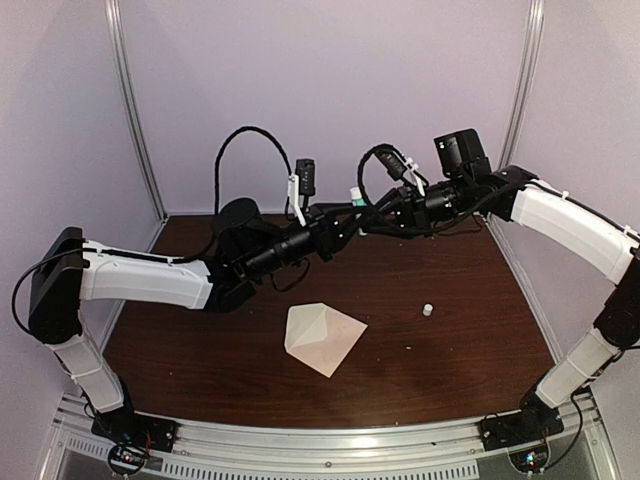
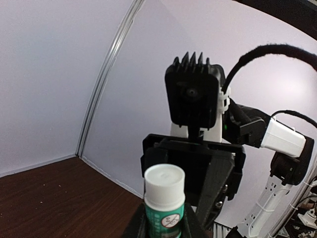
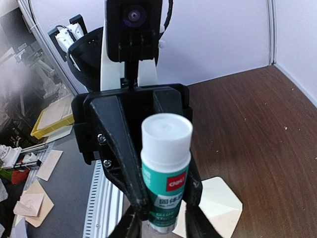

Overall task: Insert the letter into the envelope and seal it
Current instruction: Pass from the left arm to the right

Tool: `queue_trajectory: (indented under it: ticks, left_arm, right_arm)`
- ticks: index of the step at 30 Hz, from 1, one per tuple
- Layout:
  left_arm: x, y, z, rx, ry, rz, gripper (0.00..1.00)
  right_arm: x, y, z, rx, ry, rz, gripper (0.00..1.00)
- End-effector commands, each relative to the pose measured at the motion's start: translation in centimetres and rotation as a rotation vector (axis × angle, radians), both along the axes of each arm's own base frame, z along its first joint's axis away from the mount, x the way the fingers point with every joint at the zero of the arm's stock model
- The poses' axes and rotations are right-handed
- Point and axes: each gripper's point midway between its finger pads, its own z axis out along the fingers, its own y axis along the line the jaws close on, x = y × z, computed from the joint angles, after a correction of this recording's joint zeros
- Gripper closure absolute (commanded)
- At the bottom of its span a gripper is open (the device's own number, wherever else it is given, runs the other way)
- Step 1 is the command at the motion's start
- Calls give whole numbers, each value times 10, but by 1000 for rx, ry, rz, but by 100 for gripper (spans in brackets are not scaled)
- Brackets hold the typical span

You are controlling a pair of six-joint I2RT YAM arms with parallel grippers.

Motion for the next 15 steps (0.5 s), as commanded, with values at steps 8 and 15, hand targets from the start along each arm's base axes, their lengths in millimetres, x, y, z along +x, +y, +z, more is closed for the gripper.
queue_trajectory:
  ticks: [8, 15]
  left_arm:
    - [-4, 2, 14, -45, -48, -16, 100]
    - [-4, 2, 10, -17, -52, -18, 90]
  right_arm:
    - [-1, 10, -11, 7, 27, 39, 67]
    - [1, 9, -17, -16, 22, 28, 88]
